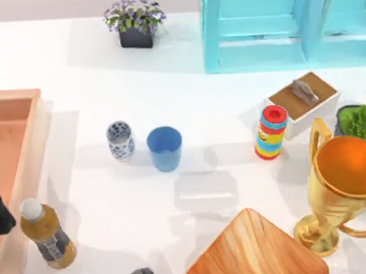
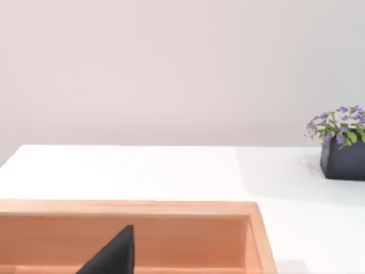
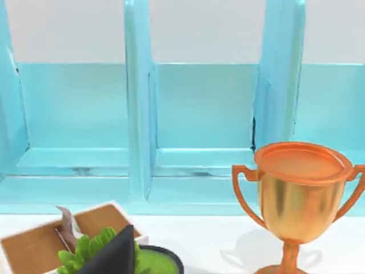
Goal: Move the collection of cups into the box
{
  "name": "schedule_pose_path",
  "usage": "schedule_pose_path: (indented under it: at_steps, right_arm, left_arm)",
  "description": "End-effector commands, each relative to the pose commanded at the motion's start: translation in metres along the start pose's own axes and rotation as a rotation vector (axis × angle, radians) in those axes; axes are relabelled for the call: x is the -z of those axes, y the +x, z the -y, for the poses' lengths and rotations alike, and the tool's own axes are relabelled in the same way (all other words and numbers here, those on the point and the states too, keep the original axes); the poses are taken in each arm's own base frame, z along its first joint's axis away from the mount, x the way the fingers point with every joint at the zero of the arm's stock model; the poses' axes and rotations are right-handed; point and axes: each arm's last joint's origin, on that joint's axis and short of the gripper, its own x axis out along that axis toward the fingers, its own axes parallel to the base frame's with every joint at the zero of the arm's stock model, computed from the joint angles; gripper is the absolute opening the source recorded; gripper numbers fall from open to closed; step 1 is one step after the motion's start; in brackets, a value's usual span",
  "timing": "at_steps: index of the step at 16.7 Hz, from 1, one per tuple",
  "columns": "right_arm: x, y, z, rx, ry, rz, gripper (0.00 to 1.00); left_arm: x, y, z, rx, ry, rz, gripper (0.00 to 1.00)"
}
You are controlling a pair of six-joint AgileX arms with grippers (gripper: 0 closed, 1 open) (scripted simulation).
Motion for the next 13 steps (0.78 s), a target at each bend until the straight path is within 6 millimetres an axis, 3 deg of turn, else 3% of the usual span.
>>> schedule_pose_path:
  at_steps: [4, 7, 13]
  right_arm:
    - [0.0, 0.0, 0.0, 0.0, 0.0, 0.0, 1.0]
    - [0.0, 0.0, 0.0, 0.0, 0.0, 0.0, 1.0]
    - [0.0, 0.0, 0.0, 0.0, 0.0, 0.0, 1.0]
  left_arm:
    - [-0.002, 0.001, 0.001, 0.008, 0.0, -0.031, 1.0]
    - [-0.013, 0.004, 0.004, 0.04, -0.003, -0.147, 1.0]
    - [-0.065, 0.031, 0.02, 0.14, -0.019, -0.505, 1.0]
